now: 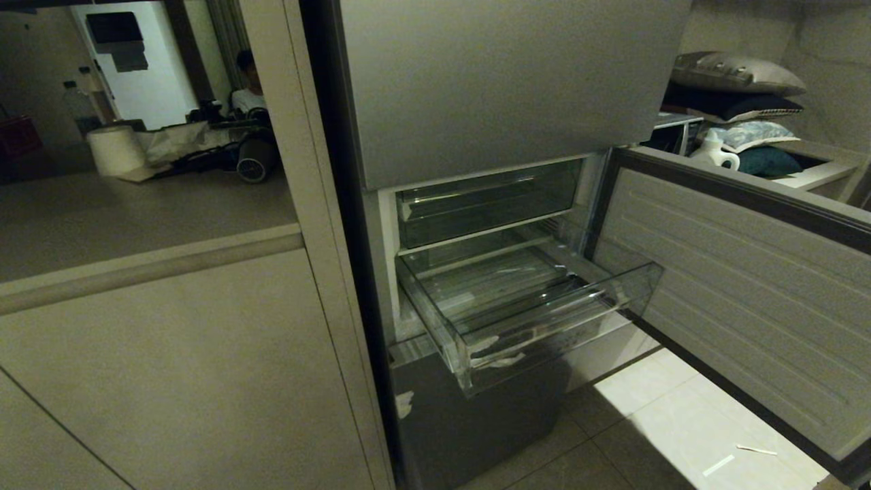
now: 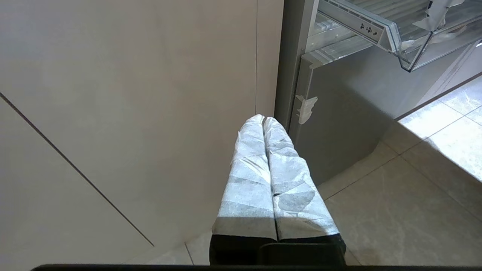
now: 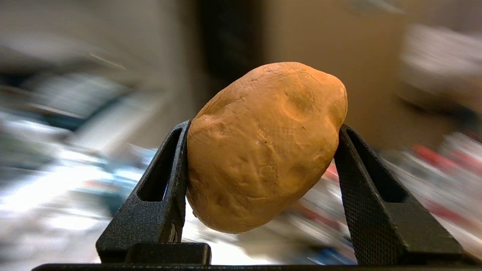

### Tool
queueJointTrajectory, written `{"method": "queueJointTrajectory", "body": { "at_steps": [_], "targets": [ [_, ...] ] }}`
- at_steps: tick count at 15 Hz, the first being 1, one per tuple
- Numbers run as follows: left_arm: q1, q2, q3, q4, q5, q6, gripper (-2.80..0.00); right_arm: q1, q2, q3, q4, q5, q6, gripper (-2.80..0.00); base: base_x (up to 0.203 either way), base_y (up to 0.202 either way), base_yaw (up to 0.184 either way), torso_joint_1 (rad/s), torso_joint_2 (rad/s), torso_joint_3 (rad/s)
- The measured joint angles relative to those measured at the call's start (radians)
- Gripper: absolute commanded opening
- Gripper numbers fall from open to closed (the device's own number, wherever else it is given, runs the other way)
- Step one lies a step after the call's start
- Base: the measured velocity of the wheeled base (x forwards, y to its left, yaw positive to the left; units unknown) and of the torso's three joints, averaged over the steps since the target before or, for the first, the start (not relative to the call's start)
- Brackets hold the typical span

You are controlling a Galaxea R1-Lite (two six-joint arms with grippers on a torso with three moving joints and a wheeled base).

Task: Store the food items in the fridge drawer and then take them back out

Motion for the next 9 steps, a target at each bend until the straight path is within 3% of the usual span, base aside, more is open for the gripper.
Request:
{"method": "queueJointTrajectory", "body": {
  "at_steps": [2,4,9],
  "targets": [
    [0.0,0.0,0.0,0.0,0.0,0.0,-2.8,0.185,-0.101,0.003,-0.005,-0.002,0.052,-2.8,0.0,0.0,0.0,0.0,0.0,0.0],
    [0.0,0.0,0.0,0.0,0.0,0.0,-2.8,0.418,-0.181,0.011,-0.007,-0.009,0.048,-2.8,0.0,0.0,0.0,0.0,0.0,0.0],
    [0.0,0.0,0.0,0.0,0.0,0.0,-2.8,1.071,-0.264,0.077,0.057,-0.094,-0.076,-2.8,0.0,0.0,0.0,0.0,0.0,0.0]
  ]
}}
